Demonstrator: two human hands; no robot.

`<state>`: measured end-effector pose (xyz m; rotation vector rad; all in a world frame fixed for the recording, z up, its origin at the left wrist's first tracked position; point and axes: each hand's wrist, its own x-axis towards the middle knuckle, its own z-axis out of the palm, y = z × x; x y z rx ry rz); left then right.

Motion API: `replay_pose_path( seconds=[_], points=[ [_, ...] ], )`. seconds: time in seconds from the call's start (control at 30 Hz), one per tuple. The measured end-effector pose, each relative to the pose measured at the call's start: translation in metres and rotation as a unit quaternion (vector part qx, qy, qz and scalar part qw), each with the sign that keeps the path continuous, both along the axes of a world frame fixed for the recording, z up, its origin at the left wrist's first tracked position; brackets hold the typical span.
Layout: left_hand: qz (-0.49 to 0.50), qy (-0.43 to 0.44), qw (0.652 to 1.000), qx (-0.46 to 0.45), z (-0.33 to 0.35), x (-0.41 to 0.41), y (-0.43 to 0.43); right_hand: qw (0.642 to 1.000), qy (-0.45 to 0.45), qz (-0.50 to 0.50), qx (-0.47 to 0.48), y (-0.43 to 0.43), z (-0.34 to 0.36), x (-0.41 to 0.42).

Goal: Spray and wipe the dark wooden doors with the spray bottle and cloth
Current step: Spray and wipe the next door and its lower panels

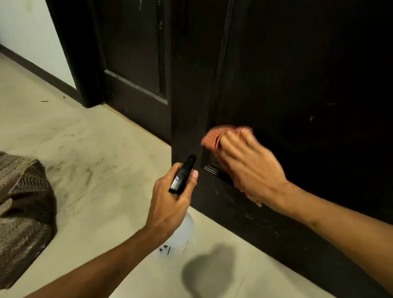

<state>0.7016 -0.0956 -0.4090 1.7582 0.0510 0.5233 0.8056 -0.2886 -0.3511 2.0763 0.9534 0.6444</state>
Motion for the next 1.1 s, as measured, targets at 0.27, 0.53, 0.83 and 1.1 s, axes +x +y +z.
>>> replay_pose_path(
  seconds=[0.27,0.53,0.83,1.1],
  points=[
    [0.042,0.026,0.999,0.017,-0.021,0.018,0.041,0.995,0.043,0.011,-0.091,0.053,-0.036,0.025],
    [0.061,0.008,0.998,0.021,-0.017,0.024,0.077,0.998,0.016,0.038,-0.041,0.118,-0.046,0.055],
    [0.063,0.008,0.997,0.036,-0.025,0.032,0.086,0.998,0.024,0.031,-0.042,0.129,-0.073,0.057],
    [0.051,0.015,0.997,0.062,-0.024,0.037,0.078,0.994,0.047,0.055,-0.085,0.116,-0.104,0.063]
  ],
)
